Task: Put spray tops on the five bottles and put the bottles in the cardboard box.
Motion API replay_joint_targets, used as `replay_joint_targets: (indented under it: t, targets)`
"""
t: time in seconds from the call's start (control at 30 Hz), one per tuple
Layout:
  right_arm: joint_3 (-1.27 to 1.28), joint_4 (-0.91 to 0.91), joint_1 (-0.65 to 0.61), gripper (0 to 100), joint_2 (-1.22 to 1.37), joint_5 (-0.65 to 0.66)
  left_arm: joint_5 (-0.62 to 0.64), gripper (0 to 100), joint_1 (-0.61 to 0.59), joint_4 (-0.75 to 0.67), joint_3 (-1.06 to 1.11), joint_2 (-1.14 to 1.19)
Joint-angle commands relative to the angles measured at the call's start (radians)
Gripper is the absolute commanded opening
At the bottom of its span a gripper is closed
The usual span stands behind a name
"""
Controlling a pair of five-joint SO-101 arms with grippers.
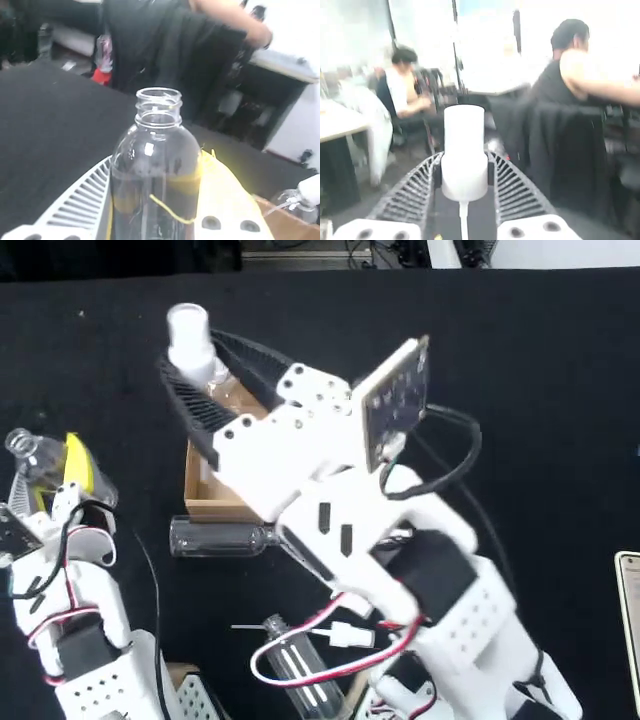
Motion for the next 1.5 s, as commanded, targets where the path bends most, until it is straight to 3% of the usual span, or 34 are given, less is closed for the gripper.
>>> replay_joint_targets:
  t: [0.0,0.23,0.53,0.63,0.83,1.47]
  targets:
    - [0.028,-0.186,-0.015,1.1,-0.033,-0.009,0.002,3,0.051,-0.086,0.019,-0.006]
    - [0.041,-0.19,0.035,1.1,-0.035,-0.009,0.002,3,0.188,-0.129,0.033,-0.021]
    - [0.07,-0.19,0.144,1.1,-0.038,-0.009,-0.006,3,0.572,-0.133,0.142,-0.021]
    - [0.096,-0.196,0.152,1.1,-0.054,-0.011,-0.008,3,0.638,-0.135,0.159,-0.021]
    - [0.107,-0.196,0.157,1.1,-0.101,-0.009,-0.008,3,0.65,-0.31,0.18,-0.018]
    - [0.108,-0.342,0.155,1.1,0.058,-0.011,-0.006,3,0.659,-0.31,0.18,-0.018]
